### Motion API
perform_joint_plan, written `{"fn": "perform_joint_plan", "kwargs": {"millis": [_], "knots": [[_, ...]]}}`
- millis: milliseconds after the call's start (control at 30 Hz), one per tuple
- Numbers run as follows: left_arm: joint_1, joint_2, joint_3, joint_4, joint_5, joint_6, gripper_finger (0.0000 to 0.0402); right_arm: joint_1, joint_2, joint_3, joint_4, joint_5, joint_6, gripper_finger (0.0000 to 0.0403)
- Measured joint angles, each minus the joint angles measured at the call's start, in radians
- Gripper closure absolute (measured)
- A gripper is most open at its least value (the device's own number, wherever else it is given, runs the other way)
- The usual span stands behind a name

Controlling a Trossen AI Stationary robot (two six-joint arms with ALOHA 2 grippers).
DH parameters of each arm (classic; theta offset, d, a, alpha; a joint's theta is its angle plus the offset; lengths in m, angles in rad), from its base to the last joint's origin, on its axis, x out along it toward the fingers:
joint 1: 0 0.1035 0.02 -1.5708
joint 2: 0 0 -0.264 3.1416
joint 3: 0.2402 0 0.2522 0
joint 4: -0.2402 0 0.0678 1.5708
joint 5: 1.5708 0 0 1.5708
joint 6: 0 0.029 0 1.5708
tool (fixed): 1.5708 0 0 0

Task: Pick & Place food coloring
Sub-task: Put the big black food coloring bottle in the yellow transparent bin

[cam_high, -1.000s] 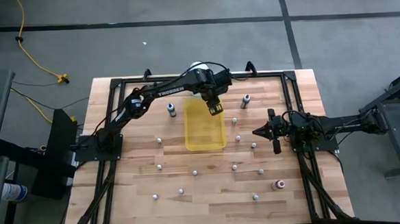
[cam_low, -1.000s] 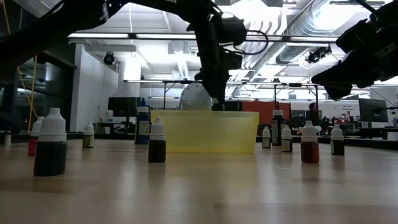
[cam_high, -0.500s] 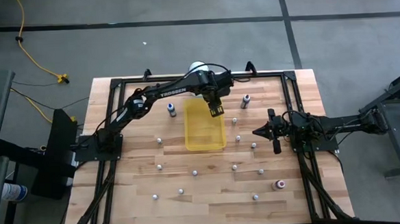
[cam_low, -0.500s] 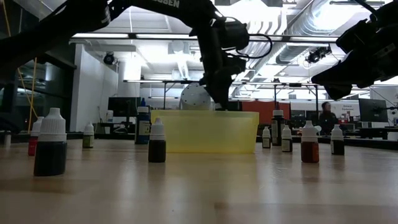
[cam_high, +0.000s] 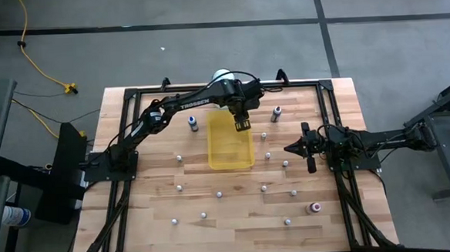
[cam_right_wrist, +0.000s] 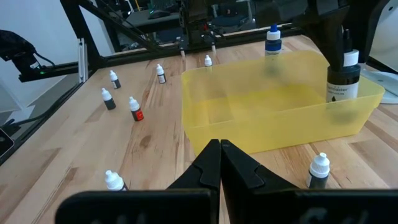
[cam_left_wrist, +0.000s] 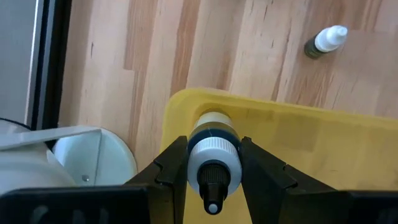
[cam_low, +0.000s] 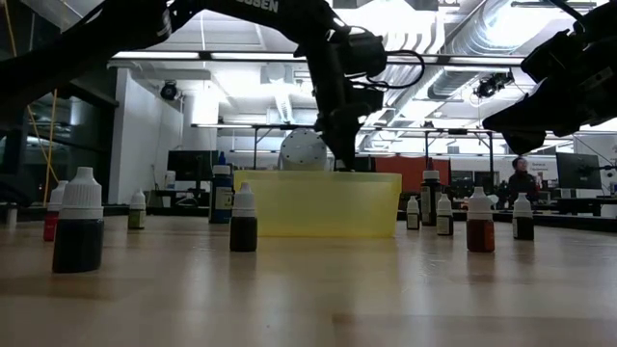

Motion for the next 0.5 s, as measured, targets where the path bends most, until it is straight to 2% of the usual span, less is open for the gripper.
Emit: {"fn": "perform_joint_plan", "kwargs": {"millis": [133, 500], "knots": [[0.000, 0.013, 0.000, -0.001, 0.026, 0.052, 0.0293, 0.000, 0.000, 0.000, 0.000, 0.000, 0.000, 0.0402], [-0.001, 0.029, 0.000, -0.023, 0.016, 0.115, 0.0293, 0.000, 0.000, 0.000, 0.000, 0.000, 0.000, 0.0402]]}}
